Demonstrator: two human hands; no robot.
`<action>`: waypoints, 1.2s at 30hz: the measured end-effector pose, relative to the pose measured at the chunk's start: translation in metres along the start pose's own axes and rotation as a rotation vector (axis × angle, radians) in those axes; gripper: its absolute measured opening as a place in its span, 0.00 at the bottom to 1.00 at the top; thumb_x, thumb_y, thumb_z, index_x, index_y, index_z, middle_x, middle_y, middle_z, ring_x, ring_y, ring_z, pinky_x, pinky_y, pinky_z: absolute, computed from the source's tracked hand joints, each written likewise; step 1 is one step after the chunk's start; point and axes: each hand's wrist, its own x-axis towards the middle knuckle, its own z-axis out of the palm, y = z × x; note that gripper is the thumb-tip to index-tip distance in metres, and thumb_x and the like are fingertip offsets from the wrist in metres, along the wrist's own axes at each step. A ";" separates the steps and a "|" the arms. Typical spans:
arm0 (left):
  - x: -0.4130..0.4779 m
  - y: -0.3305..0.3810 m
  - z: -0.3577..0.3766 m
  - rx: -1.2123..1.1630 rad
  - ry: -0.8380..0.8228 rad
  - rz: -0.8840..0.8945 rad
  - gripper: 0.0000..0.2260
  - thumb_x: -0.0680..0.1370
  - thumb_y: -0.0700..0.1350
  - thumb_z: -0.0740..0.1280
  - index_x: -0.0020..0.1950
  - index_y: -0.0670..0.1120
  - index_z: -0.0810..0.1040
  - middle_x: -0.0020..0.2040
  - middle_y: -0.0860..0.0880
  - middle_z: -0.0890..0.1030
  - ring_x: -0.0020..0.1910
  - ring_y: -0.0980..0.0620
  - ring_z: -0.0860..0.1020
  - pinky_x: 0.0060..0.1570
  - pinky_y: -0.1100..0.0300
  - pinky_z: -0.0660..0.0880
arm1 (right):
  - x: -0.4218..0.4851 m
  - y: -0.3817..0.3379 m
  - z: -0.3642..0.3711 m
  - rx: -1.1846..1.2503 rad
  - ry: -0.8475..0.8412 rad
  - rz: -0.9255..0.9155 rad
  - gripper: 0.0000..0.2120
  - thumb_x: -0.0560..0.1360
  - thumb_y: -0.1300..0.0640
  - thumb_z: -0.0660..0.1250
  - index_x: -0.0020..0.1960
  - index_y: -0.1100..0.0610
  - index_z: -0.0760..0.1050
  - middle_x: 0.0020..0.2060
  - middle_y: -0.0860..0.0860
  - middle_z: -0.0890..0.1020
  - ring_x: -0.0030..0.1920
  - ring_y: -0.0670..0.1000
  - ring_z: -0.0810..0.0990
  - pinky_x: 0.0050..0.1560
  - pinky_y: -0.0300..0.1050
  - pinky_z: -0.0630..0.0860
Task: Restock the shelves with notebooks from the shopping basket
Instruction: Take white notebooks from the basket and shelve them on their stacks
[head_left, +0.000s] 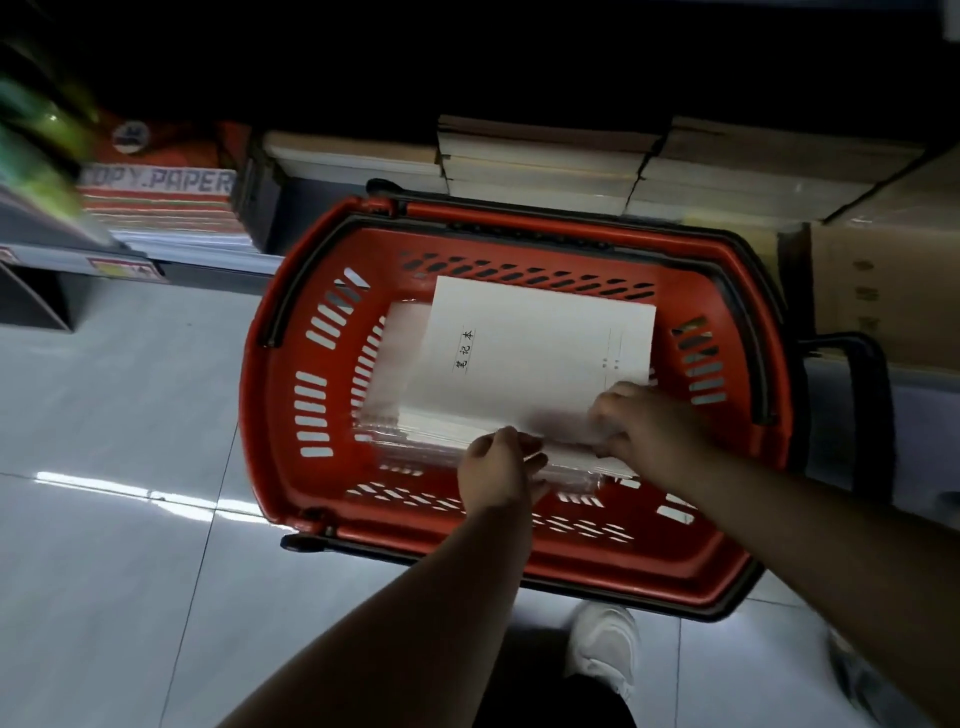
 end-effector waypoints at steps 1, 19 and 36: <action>0.000 0.000 0.000 0.027 -0.026 0.000 0.09 0.80 0.40 0.59 0.50 0.40 0.78 0.45 0.44 0.84 0.43 0.51 0.82 0.38 0.58 0.79 | 0.000 0.001 -0.002 -0.018 -0.009 -0.013 0.14 0.77 0.55 0.67 0.61 0.53 0.75 0.58 0.48 0.77 0.58 0.51 0.75 0.54 0.44 0.72; -0.010 0.041 0.043 0.003 -0.247 -0.145 0.22 0.80 0.56 0.62 0.70 0.44 0.69 0.61 0.41 0.78 0.52 0.47 0.81 0.42 0.53 0.78 | -0.017 -0.039 -0.037 -0.133 0.259 -0.027 0.07 0.75 0.62 0.65 0.52 0.57 0.73 0.46 0.53 0.80 0.47 0.55 0.80 0.36 0.44 0.71; 0.002 0.006 -0.010 0.179 0.500 0.018 0.11 0.76 0.41 0.66 0.57 0.39 0.75 0.56 0.41 0.78 0.49 0.41 0.76 0.51 0.54 0.74 | -0.014 -0.035 -0.009 0.278 -0.029 0.249 0.28 0.80 0.48 0.62 0.75 0.57 0.58 0.76 0.53 0.58 0.76 0.53 0.55 0.73 0.49 0.57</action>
